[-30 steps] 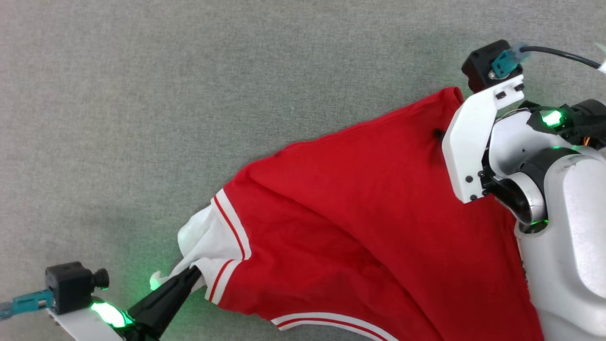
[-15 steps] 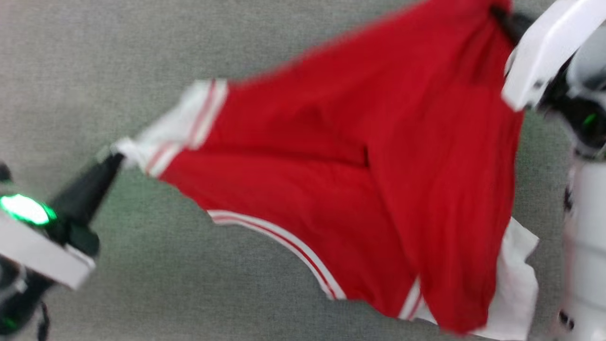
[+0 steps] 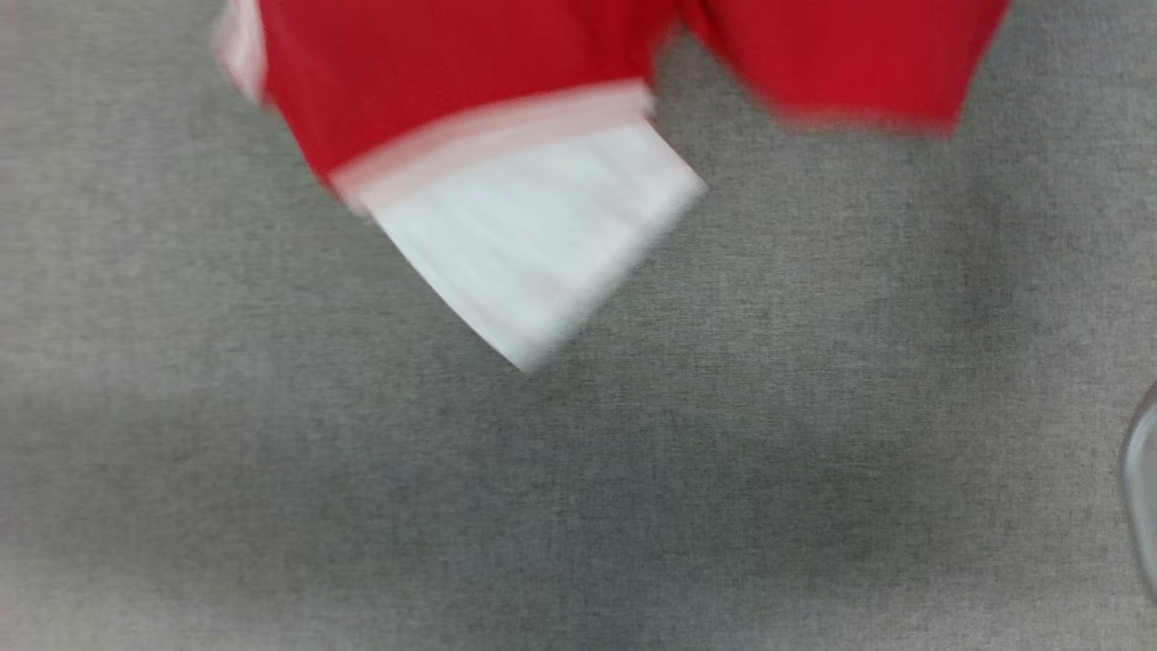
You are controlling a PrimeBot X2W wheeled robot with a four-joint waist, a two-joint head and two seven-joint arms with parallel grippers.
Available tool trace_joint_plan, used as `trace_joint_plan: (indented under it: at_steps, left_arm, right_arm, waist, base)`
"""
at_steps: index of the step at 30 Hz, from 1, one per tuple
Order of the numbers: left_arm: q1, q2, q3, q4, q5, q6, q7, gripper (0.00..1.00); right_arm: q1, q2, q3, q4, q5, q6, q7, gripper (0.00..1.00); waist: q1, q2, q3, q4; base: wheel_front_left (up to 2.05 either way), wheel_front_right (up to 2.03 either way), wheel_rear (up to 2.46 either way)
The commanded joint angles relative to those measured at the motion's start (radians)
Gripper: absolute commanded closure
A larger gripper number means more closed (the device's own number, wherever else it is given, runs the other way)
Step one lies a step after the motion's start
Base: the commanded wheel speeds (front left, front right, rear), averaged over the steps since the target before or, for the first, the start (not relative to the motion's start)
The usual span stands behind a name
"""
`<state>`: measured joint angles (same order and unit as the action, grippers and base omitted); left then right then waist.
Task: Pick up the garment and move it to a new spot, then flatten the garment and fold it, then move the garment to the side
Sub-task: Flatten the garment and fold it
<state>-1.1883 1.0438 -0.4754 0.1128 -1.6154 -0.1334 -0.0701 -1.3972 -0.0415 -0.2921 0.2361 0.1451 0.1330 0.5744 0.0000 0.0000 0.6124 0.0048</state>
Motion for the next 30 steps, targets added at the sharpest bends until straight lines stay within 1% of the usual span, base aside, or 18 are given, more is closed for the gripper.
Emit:
trace_joint_plan:
  at_steps: [1,4,6,8,10,12,16,20,21,24,25,27,30]
  left_arm:
    - [-0.091,-0.009,0.031,0.057,-0.002,0.005,0.020,1.00]
    - [-0.243,-0.053,0.061,0.147,0.002,0.007,0.054,1.00]
    - [-0.318,-0.058,0.064,0.181,0.035,0.007,0.062,1.00]
    - [-0.351,-0.079,0.064,0.199,0.028,0.008,0.077,1.00]
    - [-0.359,-0.079,0.064,0.201,0.032,0.008,0.080,1.00]
    - [-0.338,-0.089,0.075,0.193,0.004,0.008,0.088,1.00]
    - [-0.200,-0.081,0.066,0.140,-0.010,0.006,0.095,1.00]
    - [0.038,-0.062,0.086,0.039,-0.045,0.004,0.082,1.00]
    - [0.104,-0.067,0.094,0.009,-0.054,0.004,0.076,1.00]
    - [0.319,-0.061,0.135,-0.091,-0.063,0.004,0.051,1.00]
    - [0.394,-0.059,0.154,-0.125,-0.064,0.004,0.042,1.00]
    - [0.533,-0.076,0.183,-0.192,-0.060,0.004,0.025,1.00]
    - [0.716,-0.089,0.208,-0.289,-0.019,0.004,0.003,1.00]
  right_arm:
    - [-0.049,-0.017,-0.040,0.021,-0.024,-0.005,-0.047,1.00]
    - [-0.130,-0.021,-0.079,0.059,-0.036,-0.006,-0.138,1.00]
    - [-0.162,-0.021,-0.086,0.089,-0.046,-0.007,-0.184,1.00]
    - [-0.177,-0.021,-0.094,0.123,-0.044,-0.007,-0.207,1.00]
    - [-0.174,-0.021,-0.089,0.142,-0.041,-0.007,-0.212,1.00]
    - [-0.162,-0.021,-0.076,0.164,-0.056,-0.007,-0.220,1.00]
    - [-0.070,-0.018,-0.045,0.185,-0.018,-0.006,-0.223,1.00]
    - [0.105,-0.015,0.036,0.137,0.058,-0.004,-0.196,1.00]
    - [0.162,-0.013,0.055,0.114,0.071,-0.004,-0.189,1.00]
    - [0.353,-0.012,0.099,-0.003,0.114,-0.003,-0.146,1.00]
    - [0.424,-0.012,0.114,-0.060,0.117,-0.003,-0.129,1.00]
    - [0.577,-0.010,0.125,-0.174,0.141,-0.003,-0.087,1.00]
    - [0.804,-0.010,0.149,-0.358,0.193,-0.003,-0.027,1.00]
  waist:
    - [0.0000,0.0000,0.027,-0.026]
    - [0.0000,0.0000,0.030,-0.038]
    - [0.0000,0.0000,0.029,-0.045]
    - [0.0000,0.0000,0.029,-0.048]
    - [0.0000,0.0000,0.029,-0.049]
    - [0.0000,0.0000,0.033,-0.051]
    - [0.0000,0.0000,0.031,-0.049]
    - [0.0000,0.0000,0.021,-0.053]
    - [0.0000,0.0000,0.014,-0.053]
    - [0.0000,0.0000,-0.005,-0.048]
    - [0.0000,0.0000,-0.012,-0.047]
    - [0.0000,0.0000,-0.027,-0.037]
    - [0.0000,0.0000,-0.049,-0.028]
  base:
    - [0.00,0.00,0.00]
    - [0.00,0.00,0.00]
    - [0.00,0.00,0.00]
    - [0.00,0.00,0.00]
    - [0.00,0.00,0.00]
    - [0.00,0.00,0.00]
    - [0.00,0.00,0.00]
    - [0.00,0.00,0.00]
    - [0.00,0.00,0.00]
    - [0.00,0.00,0.00]
    - [0.00,0.00,0.00]
    - [0.00,0.00,0.00]
    - [0.00,0.00,0.00]
